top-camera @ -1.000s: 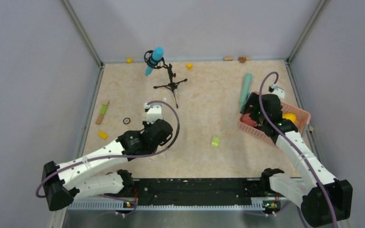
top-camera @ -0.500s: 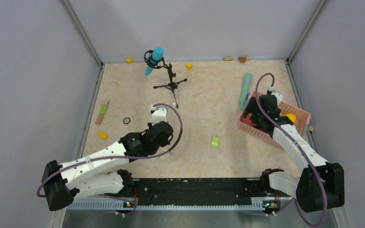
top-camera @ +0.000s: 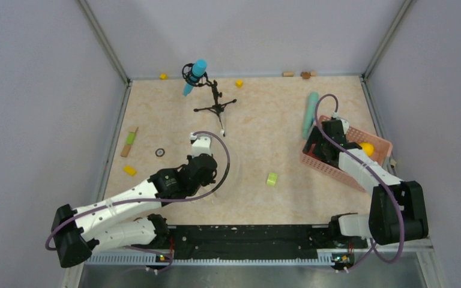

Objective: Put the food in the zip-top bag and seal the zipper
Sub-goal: Pick up the fake fruit from the bin.

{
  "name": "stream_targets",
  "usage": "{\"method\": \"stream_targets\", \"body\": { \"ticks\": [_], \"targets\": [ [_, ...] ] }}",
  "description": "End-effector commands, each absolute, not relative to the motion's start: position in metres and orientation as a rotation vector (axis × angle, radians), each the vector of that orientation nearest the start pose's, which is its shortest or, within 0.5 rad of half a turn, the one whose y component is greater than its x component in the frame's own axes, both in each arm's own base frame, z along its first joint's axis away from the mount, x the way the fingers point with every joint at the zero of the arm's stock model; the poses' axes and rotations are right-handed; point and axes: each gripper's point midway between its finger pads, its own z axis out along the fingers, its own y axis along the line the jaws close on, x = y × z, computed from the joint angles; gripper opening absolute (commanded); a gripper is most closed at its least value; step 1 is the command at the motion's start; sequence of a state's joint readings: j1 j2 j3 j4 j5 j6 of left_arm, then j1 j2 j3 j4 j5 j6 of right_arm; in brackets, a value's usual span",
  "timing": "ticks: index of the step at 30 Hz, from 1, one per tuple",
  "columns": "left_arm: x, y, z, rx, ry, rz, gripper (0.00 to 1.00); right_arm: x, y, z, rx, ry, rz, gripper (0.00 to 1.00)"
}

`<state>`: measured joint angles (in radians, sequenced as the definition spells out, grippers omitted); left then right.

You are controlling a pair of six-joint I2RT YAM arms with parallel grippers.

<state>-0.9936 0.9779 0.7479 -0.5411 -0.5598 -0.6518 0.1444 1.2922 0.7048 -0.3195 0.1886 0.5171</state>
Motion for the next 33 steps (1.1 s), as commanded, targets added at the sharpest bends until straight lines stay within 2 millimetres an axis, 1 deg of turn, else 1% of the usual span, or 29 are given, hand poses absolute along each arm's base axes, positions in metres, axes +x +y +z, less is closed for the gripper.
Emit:
{"method": "stream_targets", "body": {
  "ticks": [1,5,11,15,20,27,29,33],
  "targets": [
    [0.212,-0.195,0.15,0.112,2.194,-0.284,0.0,0.319,0.029,0.066,0.549,2.369,0.062,0.83],
    [0.211,-0.196,0.15,0.116,2.191,-0.294,0.0,0.32,0.032,0.066,0.537,2.364,0.08,0.76],
    [0.211,-0.197,0.151,0.111,2.188,-0.307,0.0,0.319,0.03,0.075,0.538,2.326,0.089,0.55],
    [0.21,-0.197,0.152,0.108,2.184,-0.315,0.0,0.317,0.027,0.084,0.547,2.29,0.082,0.45],
    [0.21,-0.199,0.153,0.112,2.175,-0.336,0.0,0.311,0.021,0.102,0.558,2.23,0.07,0.45],
    [0.209,-0.201,0.155,0.124,2.167,-0.363,0.0,0.305,0.019,0.135,0.538,2.105,0.112,0.45],
    [0.208,-0.202,0.156,0.128,2.166,-0.37,0.0,0.303,0.02,0.143,0.529,2.077,0.13,0.45],
    [0.208,-0.204,0.156,0.132,2.162,-0.384,0.0,0.3,0.029,0.162,0.483,2.01,0.21,0.45]
  ]
}}
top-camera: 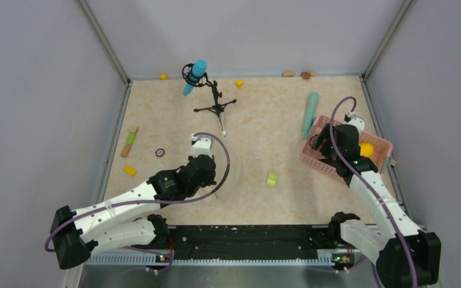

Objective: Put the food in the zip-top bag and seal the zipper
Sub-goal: Pick up the fake fruit from the bin, then place the fake fruit in the zipper food storage bag.

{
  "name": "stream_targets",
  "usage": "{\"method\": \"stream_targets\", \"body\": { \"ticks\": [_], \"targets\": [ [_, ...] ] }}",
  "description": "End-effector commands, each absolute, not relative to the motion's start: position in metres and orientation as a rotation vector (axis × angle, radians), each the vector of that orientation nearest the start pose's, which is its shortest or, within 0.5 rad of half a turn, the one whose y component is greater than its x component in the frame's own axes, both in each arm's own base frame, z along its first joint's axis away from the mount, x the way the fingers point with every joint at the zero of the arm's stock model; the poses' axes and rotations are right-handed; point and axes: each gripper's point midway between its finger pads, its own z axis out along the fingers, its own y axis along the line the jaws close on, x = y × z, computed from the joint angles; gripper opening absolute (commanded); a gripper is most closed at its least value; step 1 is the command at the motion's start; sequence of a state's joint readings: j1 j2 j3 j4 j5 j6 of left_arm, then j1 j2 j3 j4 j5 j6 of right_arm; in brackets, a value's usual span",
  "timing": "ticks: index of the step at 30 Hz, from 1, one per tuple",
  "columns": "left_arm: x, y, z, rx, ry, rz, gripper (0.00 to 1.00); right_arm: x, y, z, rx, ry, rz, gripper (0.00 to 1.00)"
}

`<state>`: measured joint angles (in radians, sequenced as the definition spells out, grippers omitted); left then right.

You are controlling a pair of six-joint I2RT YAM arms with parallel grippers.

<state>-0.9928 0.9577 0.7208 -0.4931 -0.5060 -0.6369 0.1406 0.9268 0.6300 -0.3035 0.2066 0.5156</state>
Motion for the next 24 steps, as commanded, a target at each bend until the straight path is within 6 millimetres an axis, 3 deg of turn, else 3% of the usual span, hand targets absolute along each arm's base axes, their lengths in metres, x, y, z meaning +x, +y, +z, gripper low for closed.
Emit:
{"method": "stream_targets", "body": {
  "ticks": [1,5,8,12,15,24],
  "targets": [
    [0.207,-0.204,0.156,0.135,2.162,-0.388,0.0,0.299,0.031,0.165,0.474,1.996,0.227,0.45],
    [0.207,-0.206,0.156,0.143,2.162,-0.398,0.0,0.296,0.054,0.18,0.352,1.976,0.366,0.45],
    [0.207,-0.207,0.156,0.147,2.162,-0.401,0.0,0.288,0.095,0.198,0.148,1.945,0.6,0.45],
    [0.206,-0.208,0.156,0.151,2.164,-0.412,0.0,0.266,0.145,0.229,-0.086,1.81,0.93,0.45],
    [0.205,-0.21,0.156,0.155,2.159,-0.423,0.0,0.236,0.181,0.247,-0.289,1.724,1.139,0.45],
    [0.202,-0.214,0.159,0.186,2.157,-0.456,0.0,0.18,0.29,0.247,-0.739,1.671,1.281,0.47]
  ]
}}
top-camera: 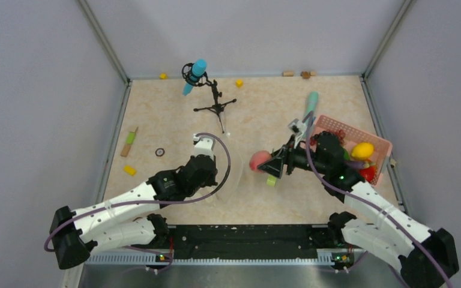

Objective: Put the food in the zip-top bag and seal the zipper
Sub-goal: Place the fake fruit in the zipper food storage bag.

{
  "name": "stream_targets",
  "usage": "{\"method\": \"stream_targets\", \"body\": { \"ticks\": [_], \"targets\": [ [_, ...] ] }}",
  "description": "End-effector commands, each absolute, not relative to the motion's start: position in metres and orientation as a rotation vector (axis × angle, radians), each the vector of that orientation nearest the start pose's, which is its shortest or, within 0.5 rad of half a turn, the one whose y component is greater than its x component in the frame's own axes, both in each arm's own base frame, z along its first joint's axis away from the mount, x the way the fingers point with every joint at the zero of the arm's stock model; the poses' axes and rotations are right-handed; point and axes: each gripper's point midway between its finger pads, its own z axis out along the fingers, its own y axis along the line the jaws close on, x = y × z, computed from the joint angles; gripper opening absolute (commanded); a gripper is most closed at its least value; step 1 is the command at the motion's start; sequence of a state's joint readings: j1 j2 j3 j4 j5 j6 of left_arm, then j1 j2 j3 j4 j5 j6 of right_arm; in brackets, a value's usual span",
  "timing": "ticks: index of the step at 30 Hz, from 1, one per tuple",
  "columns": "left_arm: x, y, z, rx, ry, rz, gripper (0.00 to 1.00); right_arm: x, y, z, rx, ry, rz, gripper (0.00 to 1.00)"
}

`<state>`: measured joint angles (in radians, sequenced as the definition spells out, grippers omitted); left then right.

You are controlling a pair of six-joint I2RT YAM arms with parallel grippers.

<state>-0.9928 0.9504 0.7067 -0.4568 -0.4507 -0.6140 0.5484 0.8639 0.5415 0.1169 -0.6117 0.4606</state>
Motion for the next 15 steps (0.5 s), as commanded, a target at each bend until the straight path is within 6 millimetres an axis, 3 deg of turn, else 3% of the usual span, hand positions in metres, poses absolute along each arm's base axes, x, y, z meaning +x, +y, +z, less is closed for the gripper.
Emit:
{"method": "stream_targets", "body": {
  "ticks": [1,5,8,15],
  "targets": [
    [0.202,-0.214,0.16,0.186,2.153,-0.46,0.0,0.179,0.299,0.245,-0.754,1.676,1.279,0.47],
    [0.2,-0.216,0.161,0.199,2.141,-0.484,0.0,0.187,0.324,0.228,-0.744,1.68,1.202,0.47],
    [0.197,-0.221,0.162,0.224,2.138,-0.521,0.0,0.181,0.338,0.23,-0.741,1.627,1.242,0.47],
    [0.194,-0.227,0.162,0.259,2.137,-0.564,0.0,0.179,0.341,0.236,-0.687,1.562,1.259,0.48]
  ]
}}
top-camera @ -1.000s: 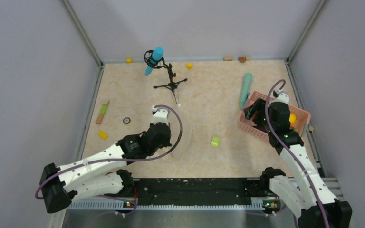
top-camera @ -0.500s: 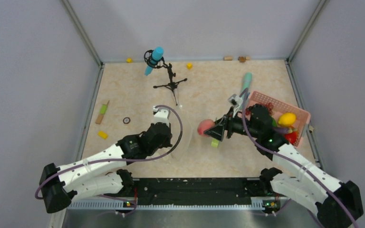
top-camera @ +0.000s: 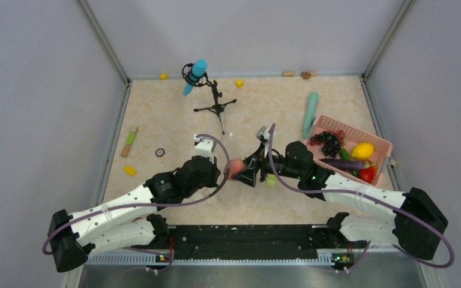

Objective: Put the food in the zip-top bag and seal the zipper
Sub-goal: Place the fake fruit in the zipper food storage bag.

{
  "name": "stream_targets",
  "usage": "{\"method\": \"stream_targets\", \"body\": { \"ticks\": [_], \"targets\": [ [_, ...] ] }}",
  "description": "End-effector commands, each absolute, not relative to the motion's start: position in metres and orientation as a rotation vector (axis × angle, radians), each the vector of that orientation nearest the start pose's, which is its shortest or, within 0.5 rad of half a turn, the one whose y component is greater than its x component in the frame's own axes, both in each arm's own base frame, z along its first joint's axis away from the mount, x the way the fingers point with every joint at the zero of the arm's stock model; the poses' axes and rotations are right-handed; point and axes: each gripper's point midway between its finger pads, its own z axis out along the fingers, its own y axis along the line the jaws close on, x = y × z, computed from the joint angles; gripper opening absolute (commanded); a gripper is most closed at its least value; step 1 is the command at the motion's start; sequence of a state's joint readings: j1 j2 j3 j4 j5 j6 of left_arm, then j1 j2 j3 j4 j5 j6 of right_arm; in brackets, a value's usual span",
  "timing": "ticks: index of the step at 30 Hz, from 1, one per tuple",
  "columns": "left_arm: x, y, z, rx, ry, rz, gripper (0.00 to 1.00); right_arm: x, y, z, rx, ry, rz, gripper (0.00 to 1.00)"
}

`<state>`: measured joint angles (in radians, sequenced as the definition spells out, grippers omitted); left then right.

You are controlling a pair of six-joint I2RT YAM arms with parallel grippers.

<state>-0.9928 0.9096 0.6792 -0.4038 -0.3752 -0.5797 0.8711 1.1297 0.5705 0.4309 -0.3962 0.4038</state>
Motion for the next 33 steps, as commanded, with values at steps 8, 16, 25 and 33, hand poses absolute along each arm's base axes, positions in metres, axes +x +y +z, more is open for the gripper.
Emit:
{"method": "stream_targets", "body": {
  "ticks": [8,16,25,33],
  "targets": [
    [0.192,-0.231,0.164,0.267,2.127,-0.598,0.0,0.204,0.338,0.213,-0.599,1.714,1.056,0.69],
    [0.19,-0.232,0.166,0.272,2.118,-0.623,0.0,0.209,0.339,0.203,-0.589,1.785,1.006,0.86],
    [0.189,-0.229,0.171,0.259,2.099,-0.63,0.0,0.208,0.334,0.213,-0.58,1.781,1.0,0.89],
    [0.194,-0.212,0.194,0.185,2.025,-0.606,0.0,0.214,0.307,0.251,-0.437,1.753,0.937,0.96]
  ]
}}
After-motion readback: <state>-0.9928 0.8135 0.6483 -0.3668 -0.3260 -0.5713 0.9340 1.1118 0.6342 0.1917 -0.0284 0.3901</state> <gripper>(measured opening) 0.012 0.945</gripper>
